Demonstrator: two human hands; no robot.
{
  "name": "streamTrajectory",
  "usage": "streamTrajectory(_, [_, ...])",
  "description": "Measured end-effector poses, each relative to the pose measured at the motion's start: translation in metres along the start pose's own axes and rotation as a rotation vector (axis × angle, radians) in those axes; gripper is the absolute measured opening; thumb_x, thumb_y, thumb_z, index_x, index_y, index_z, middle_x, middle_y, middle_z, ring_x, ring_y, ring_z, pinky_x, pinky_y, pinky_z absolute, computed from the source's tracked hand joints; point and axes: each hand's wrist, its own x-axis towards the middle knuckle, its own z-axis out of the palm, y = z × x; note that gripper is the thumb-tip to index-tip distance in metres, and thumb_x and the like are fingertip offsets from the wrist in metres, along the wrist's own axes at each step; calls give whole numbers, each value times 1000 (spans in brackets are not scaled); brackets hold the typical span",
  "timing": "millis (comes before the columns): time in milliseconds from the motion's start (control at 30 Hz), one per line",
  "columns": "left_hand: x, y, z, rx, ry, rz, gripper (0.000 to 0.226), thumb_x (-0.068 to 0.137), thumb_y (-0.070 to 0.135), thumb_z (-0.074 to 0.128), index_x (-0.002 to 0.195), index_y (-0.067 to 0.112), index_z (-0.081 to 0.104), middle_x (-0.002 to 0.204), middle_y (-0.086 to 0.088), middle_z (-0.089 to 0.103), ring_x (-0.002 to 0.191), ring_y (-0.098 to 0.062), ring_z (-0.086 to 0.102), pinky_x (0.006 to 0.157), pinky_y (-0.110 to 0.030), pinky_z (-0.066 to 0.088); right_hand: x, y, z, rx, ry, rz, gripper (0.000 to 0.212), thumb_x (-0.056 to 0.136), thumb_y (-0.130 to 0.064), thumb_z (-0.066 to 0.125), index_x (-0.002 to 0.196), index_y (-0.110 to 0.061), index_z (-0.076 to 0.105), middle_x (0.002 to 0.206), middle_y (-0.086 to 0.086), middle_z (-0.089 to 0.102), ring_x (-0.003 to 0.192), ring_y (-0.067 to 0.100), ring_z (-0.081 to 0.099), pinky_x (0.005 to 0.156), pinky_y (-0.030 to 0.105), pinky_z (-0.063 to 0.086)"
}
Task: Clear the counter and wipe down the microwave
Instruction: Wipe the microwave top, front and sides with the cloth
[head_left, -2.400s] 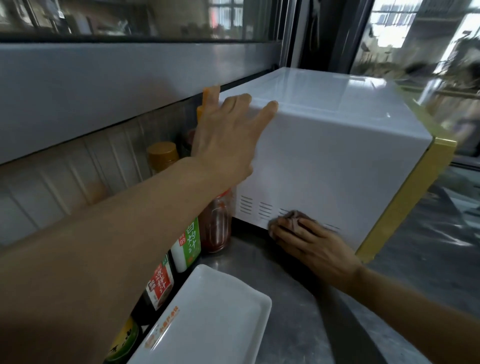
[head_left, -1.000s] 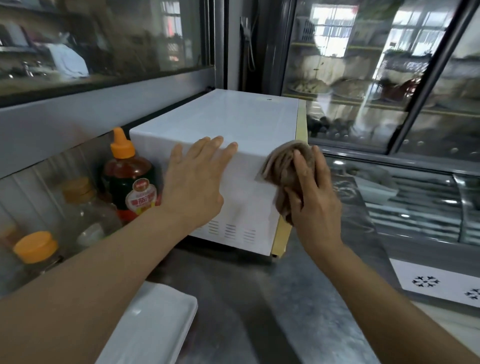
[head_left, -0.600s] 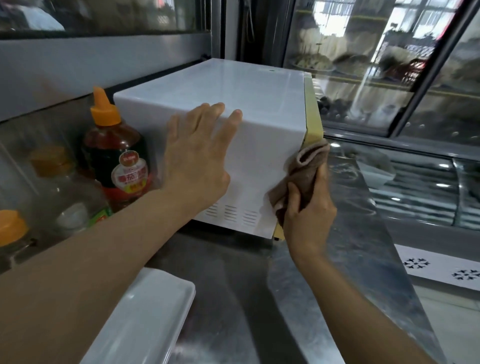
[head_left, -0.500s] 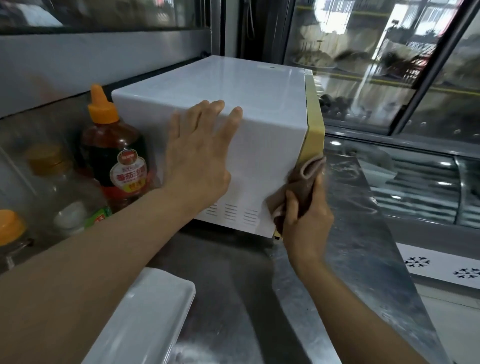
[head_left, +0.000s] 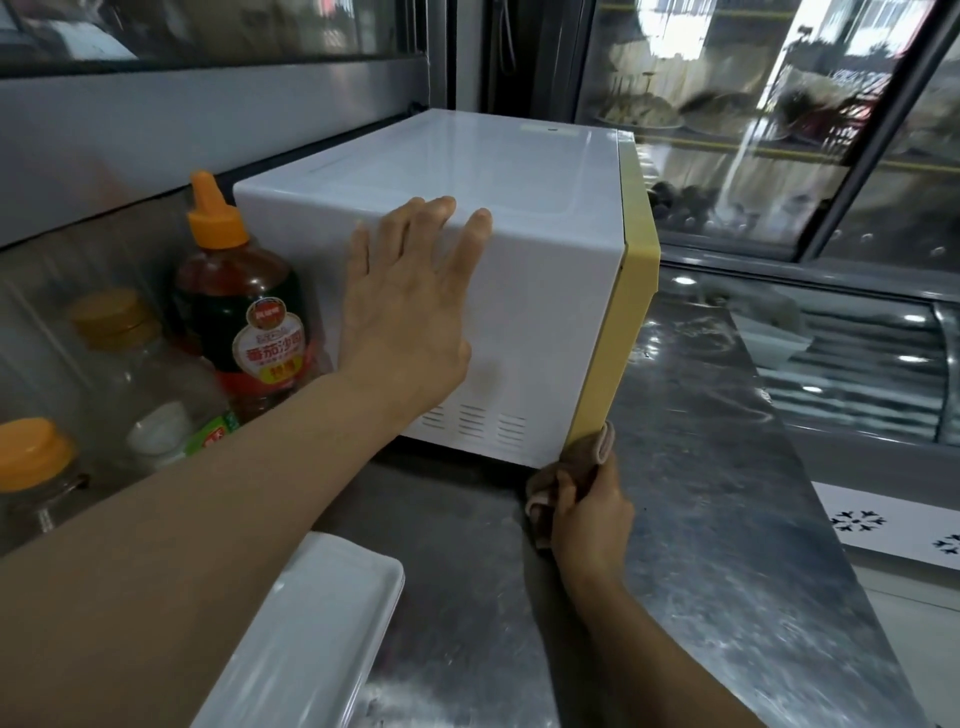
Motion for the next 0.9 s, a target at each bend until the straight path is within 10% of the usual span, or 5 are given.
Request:
streamTrajectory(233, [0,2,-6,-7,-53,-35,92,66,18,68,141,26,15,149,-8,18,139,-30,17,114,-50,20,12,-7,-18,-213,-106,21,20,88,-11,56,105,-5,48,93,22,65,83,40,60,67,42,47])
streamTrajectory(900, [4,47,-72,29,-512,-276,97,80,16,64,149,22,-5,159,-2,-5,145,-22,12,112,-47,22,67,-84,-156,-501,-448,-344,29,92,-10,43,121,-9,47,119,12,40,101,33,52,75,40,49])
